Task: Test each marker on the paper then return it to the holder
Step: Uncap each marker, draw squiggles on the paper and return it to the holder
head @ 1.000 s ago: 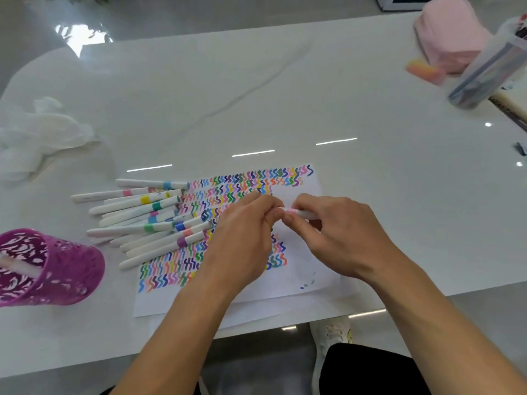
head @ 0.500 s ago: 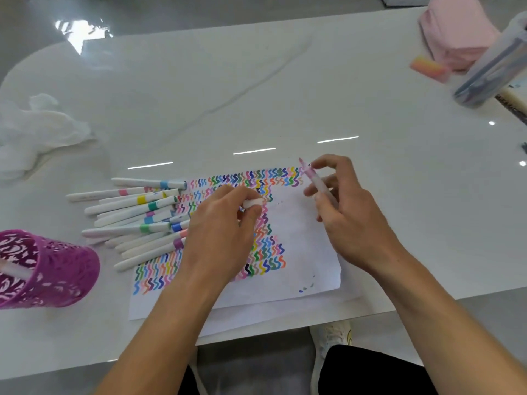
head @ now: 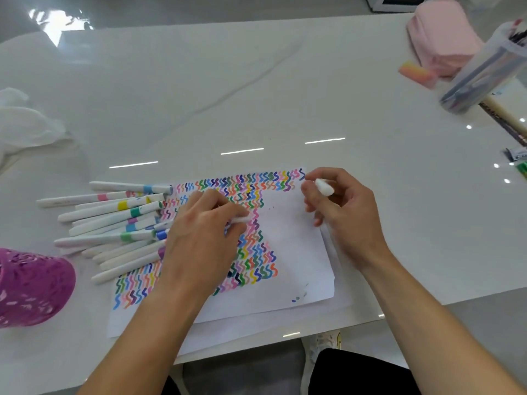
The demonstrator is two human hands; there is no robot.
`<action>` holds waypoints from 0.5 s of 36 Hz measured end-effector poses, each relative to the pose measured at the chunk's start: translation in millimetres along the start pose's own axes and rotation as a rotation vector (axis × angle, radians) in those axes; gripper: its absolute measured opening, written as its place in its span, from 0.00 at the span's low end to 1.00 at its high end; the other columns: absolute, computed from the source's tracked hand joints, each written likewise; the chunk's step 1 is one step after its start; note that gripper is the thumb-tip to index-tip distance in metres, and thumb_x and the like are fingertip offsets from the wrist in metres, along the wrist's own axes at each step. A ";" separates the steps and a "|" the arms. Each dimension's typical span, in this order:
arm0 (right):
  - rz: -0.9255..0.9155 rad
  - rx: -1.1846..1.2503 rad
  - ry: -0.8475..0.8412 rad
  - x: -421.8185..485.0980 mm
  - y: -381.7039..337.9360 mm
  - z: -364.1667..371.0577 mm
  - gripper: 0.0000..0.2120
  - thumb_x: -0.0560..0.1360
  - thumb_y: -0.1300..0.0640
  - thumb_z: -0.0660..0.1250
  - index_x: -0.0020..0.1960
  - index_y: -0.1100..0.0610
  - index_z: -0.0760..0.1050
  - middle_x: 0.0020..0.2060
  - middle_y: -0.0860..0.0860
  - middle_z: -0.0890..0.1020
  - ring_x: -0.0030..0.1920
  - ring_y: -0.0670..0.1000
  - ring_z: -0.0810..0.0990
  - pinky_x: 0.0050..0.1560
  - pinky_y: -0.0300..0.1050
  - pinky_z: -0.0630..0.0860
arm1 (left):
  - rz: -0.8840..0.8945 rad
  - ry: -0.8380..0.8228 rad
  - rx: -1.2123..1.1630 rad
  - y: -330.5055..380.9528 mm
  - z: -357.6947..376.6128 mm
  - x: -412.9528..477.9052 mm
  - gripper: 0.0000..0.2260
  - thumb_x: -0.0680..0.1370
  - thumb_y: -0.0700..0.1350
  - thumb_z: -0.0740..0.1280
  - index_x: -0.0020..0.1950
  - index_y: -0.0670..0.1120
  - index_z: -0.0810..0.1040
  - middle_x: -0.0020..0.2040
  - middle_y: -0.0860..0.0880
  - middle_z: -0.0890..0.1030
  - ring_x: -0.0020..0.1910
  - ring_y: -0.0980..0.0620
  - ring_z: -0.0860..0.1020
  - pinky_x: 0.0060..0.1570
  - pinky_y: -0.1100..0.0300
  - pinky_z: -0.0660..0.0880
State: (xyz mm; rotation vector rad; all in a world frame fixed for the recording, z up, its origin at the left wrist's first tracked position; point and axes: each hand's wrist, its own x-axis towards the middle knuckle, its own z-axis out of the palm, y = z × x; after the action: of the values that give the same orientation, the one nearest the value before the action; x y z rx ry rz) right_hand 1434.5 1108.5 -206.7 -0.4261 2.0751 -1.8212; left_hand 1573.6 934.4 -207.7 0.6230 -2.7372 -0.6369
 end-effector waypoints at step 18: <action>-0.082 -0.028 0.252 -0.4 19.7 17.8 0.11 0.75 0.51 0.74 0.44 0.58 0.81 0.34 0.52 0.86 0.33 0.52 0.85 0.31 0.41 0.78 | 0.034 -0.014 0.003 1.3 2.0 -7.8 0.08 0.77 0.44 0.73 0.55 0.47 0.86 0.56 0.52 0.84 0.59 0.51 0.78 0.57 0.60 0.73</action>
State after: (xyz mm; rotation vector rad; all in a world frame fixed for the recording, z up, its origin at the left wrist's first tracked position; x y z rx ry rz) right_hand 1442.9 1095.5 -228.2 -0.3055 2.2811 -1.9842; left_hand 1579.3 939.7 -210.1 0.5731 -2.7565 -0.6312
